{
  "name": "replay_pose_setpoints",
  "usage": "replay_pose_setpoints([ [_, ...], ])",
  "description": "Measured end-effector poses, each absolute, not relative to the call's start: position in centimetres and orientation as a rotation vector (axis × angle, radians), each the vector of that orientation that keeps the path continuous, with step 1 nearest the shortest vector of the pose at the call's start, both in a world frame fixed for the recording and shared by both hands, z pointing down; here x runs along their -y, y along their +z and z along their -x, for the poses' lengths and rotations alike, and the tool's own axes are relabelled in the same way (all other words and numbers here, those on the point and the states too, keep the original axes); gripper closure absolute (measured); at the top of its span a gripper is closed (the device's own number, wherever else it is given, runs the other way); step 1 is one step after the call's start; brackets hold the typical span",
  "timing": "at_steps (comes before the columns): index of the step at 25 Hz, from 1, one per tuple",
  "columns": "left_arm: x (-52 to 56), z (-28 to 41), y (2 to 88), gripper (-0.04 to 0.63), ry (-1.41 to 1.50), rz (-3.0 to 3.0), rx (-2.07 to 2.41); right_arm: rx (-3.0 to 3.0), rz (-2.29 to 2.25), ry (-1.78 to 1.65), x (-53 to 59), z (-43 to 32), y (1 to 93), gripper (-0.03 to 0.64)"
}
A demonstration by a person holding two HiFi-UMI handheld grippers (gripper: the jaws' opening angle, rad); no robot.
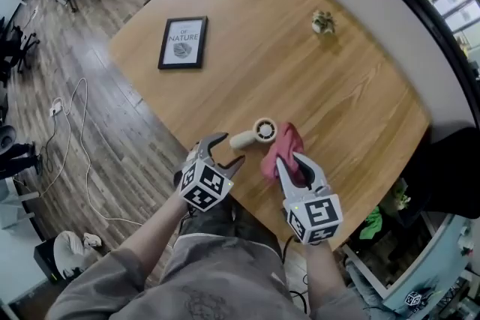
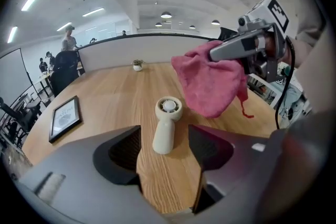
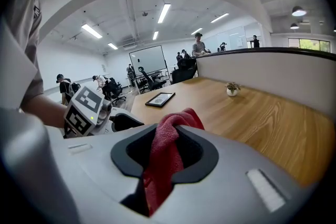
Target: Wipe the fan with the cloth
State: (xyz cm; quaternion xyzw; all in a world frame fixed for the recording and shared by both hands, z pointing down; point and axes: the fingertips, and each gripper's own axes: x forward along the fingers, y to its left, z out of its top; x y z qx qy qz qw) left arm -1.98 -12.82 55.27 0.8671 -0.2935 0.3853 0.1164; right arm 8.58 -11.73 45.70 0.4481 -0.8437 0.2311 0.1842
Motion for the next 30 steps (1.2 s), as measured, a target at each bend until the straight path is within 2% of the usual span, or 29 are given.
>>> replay_pose_setpoints([
  [7, 13.7, 1.5, 60.3, 0.317, 1.194, -2.549, 0.773, 2.358, -1.274, 0.690, 13.0, -7.3, 49.2, 0.535],
  [8, 13.8, 1.4, 60.8, 0.349, 1.214, -2.551, 0.763, 2.367, -1.266, 0.691, 13.0, -7.1, 49.5, 0.534],
  [12, 14.4, 1.4, 61.8, 0.368, 1.206, -2.580, 0.742, 2.377, -1.224, 0.695, 13.5, -6.3, 50.8, 0.534],
  [14, 14.7, 1.5, 62.0, 0.406, 1.176, -2.596, 0.742, 2.367, -1.185, 0.676, 13.7, -5.7, 51.5, 0.534],
  [30, 14.7, 2.0, 62.6, 0.417, 1.185, -2.694, 0.629, 2.318, -0.646, 0.656, 14.6, 4.4, 56.8, 0.534],
])
